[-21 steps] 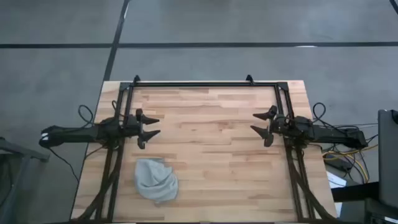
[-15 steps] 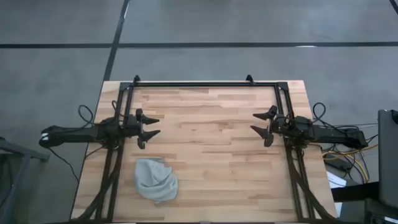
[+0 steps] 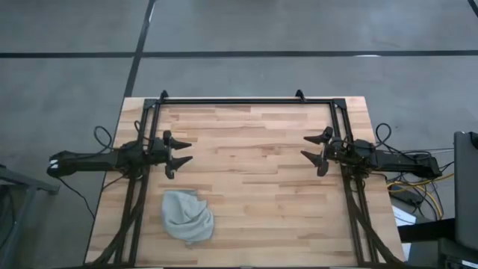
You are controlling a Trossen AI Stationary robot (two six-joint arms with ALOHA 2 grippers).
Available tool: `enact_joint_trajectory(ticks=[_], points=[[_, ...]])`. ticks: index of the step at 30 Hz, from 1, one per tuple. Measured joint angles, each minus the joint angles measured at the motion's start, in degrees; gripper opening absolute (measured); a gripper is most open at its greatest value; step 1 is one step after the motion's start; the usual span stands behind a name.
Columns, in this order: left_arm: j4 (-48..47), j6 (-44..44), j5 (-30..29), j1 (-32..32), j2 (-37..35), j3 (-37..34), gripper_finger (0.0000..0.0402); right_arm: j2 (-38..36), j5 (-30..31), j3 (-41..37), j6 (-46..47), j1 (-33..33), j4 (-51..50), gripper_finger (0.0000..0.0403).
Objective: Roll towel
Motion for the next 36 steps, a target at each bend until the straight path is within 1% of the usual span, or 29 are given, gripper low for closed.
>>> enact_joint_trajectory(ticks=[24, 34, 36], points=[[0.0, 0.0, 0.0, 0.0, 0.0, 0.0, 0.0259, 0.0, 0.0, 0.0, 0.0, 0.0, 0.0, 0.0288], [0.0, 0.0, 0.0, 0.0, 0.0, 0.0, 0.0259, 0.0, 0.0, 0.0, -9.6, 0.0, 0.0, 0.0288], [0.0, 0.0, 0.0, 0.0, 0.0, 0.0, 0.0259, 0.0, 0.0, 0.0, -10.3, 0.0, 0.0, 0.0288]])
